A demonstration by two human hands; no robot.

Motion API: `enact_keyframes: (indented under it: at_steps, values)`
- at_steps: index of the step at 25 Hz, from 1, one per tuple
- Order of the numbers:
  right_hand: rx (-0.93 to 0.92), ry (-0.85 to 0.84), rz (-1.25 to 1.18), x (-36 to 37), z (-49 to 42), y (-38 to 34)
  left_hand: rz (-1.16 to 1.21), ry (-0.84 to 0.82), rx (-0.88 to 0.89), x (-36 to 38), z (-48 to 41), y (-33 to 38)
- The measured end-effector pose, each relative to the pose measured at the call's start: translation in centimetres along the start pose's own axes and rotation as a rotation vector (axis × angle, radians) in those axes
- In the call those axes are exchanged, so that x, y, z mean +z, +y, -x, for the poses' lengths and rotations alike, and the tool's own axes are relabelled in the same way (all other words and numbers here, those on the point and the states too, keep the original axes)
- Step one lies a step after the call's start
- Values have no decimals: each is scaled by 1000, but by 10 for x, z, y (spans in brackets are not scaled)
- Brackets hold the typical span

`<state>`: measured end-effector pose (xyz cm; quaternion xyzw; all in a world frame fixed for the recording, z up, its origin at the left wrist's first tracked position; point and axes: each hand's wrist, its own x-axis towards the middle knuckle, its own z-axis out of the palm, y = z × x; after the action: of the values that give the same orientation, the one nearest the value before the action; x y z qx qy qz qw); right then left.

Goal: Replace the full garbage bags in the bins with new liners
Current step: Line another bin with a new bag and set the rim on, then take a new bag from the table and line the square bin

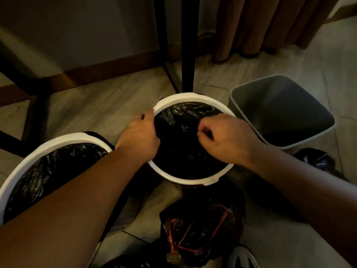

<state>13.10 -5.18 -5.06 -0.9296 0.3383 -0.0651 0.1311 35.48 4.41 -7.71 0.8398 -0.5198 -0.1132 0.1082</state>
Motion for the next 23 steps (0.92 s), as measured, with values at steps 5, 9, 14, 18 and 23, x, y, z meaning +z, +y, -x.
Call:
enact_keyframes:
  at_steps: [5, 9, 14, 18, 23]
  values:
    - [251, 166, -116, 29, 28, 18, -18, 45, 29, -6, -5, -9]
    - [324, 166, -307, 39, 23, 17, 19, 58, 4, -2, 0, -10]
    - [321, 168, -313, 37, 21, 22, 43, 26, -33, 6, 1, -8]
    - [391, 186, -326, 46, 40, 18, -54, -49, -15, 8, 2, -12]
    - [1249, 903, -570, -59, -69, -3, -188, -135, -97, -53, -28, 3]
